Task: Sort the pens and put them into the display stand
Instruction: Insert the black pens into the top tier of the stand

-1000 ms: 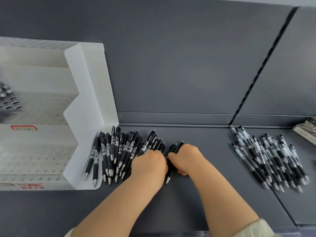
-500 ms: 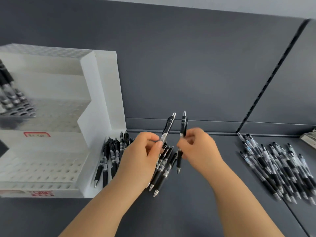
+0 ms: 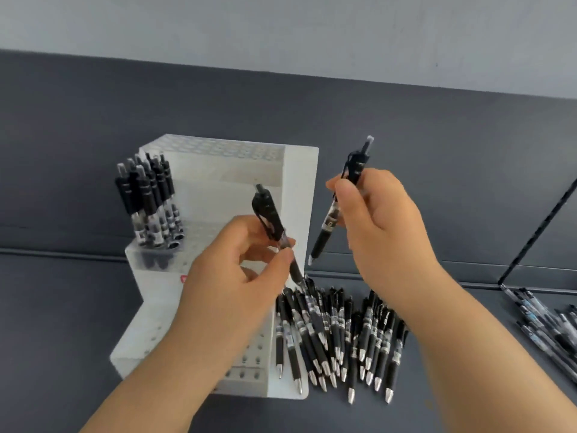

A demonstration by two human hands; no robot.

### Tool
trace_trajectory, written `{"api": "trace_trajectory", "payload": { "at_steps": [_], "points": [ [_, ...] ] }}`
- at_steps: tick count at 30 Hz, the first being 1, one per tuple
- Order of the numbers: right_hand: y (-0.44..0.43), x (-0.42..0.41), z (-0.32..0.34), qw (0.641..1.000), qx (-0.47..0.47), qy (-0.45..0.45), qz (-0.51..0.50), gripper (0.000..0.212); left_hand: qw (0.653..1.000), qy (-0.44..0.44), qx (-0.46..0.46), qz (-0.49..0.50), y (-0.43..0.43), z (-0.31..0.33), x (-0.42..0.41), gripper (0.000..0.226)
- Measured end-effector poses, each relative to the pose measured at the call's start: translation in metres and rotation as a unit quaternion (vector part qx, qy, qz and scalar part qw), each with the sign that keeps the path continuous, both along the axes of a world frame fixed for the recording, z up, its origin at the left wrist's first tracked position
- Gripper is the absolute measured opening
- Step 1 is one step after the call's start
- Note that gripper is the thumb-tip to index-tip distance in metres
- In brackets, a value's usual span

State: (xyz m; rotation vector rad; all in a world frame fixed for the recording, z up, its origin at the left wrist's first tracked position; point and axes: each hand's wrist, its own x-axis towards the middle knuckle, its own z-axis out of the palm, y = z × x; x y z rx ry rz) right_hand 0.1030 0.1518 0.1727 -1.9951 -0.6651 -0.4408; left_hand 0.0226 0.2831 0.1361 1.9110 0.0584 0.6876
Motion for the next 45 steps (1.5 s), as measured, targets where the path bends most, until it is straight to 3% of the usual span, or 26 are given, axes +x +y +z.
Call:
{"api": "trace_trajectory", "payload": {
  "at_steps": [4, 7, 17, 28, 33, 45],
  "points": [
    [0.045, -0.003, 0.025, 0.999, 0.050, -0.016, 0.013, 0.004, 1.000, -0.015, -0.012, -0.006, 0.049, 0.018, -0.015, 0.021],
    [0.078, -0.004, 0.032, 0.999, 0.035, -0.022, 0.018, 0.015, 1.000, -0.025, -0.002, -0.017, 0.080, 0.027, -0.021, 0.012],
    [0.150, -0.006, 0.028, 1.000, -0.030, 0.000, -0.009, 0.003, 0.999, -0.033, 0.022, -0.024, 0.146, 0.034, -0.034, 0.014],
    [0.183, 0.001, 0.018, 0.992, -0.118, -0.009, -0.031, 0.018, 0.999, -0.023, 0.002, -0.038, 0.180, 0.038, -0.038, 0.023],
    [0.184, 0.006, 0.013, 0.992, -0.119, -0.008, -0.047, 0.020, 0.998, -0.034, -0.001, -0.062, 0.186, 0.042, -0.039, 0.010],
    [0.180, 0.010, 0.023, 0.990, -0.128, -0.020, -0.046, 0.013, 0.988, -0.102, 0.112, -0.042, 0.183, 0.093, -0.019, 0.014]
  ]
}}
